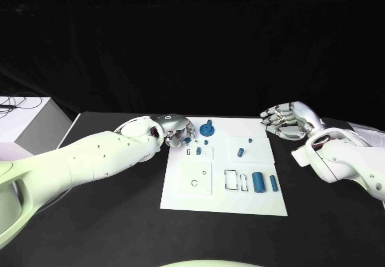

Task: Assemble the parts on the task board

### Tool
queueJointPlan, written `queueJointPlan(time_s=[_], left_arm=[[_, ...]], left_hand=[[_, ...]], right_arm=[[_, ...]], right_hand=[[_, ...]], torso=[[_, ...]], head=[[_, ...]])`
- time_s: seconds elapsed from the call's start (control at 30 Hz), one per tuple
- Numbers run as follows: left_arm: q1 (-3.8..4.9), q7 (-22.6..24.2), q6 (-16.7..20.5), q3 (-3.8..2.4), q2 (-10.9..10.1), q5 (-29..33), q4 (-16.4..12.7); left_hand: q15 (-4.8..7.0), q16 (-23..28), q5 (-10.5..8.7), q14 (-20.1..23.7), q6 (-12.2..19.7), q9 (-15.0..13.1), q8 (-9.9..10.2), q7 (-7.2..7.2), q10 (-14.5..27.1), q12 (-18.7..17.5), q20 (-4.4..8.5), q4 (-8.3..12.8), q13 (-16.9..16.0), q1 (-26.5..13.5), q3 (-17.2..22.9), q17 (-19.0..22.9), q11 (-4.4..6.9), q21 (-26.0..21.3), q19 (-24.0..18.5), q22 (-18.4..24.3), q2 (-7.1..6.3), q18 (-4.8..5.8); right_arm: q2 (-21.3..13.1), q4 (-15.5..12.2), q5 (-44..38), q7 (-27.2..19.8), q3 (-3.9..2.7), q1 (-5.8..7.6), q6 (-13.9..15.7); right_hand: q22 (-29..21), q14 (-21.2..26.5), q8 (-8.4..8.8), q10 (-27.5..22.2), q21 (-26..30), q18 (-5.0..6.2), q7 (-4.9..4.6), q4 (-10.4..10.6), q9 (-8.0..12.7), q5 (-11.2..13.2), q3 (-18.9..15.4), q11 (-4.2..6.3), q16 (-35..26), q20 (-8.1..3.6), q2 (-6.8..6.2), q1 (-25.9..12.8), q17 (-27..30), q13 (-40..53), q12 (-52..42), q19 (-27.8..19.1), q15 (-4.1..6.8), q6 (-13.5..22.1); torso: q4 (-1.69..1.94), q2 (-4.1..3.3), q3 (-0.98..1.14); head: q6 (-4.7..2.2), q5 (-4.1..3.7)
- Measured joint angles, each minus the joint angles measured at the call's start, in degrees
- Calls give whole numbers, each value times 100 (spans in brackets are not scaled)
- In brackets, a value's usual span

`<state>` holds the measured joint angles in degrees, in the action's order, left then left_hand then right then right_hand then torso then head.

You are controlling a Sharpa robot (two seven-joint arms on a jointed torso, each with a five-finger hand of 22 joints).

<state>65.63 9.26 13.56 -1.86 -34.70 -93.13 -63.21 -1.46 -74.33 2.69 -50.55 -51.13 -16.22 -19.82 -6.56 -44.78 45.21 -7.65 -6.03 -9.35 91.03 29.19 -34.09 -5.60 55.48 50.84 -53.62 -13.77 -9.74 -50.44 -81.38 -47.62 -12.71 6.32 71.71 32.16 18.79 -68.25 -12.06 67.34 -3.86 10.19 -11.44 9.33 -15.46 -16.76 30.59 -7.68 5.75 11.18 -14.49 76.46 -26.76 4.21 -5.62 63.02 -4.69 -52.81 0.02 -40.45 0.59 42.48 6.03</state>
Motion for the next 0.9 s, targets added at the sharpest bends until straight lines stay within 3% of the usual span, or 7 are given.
queueJointPlan(time_s=[0.37,0.9], left_arm=[[0,-31,-145,0,41,-75,86],[1,-198,-281,0,59,-155,131]], left_hand=[[1,-44,0,84,-121,98,133,1,-9,0,48,312,60,-13,435,45,8,311,-131,-297,-59,-1],[-61,-162,0,307,-140,182,287,-19,520,1,7,431,63,-264,520,74,-41,387,-213,-371,-97,0]], right_arm=[[-4,-2,0,-2,0,0,0],[-7,-3,1,-2,0,1,-1]], right_hand=[[0,0,0,0,0,0,0,0,0,0,0,0,0,0,0,0,0,0,0,0,0,-1],[1,0,0,0,0,0,1,0,-1,0,0,0,0,0,0,0,-1,1,0,0,0,-1]], torso=[[7,2,1],[14,8,-6]], head=[[16,-23],[19,-35]])
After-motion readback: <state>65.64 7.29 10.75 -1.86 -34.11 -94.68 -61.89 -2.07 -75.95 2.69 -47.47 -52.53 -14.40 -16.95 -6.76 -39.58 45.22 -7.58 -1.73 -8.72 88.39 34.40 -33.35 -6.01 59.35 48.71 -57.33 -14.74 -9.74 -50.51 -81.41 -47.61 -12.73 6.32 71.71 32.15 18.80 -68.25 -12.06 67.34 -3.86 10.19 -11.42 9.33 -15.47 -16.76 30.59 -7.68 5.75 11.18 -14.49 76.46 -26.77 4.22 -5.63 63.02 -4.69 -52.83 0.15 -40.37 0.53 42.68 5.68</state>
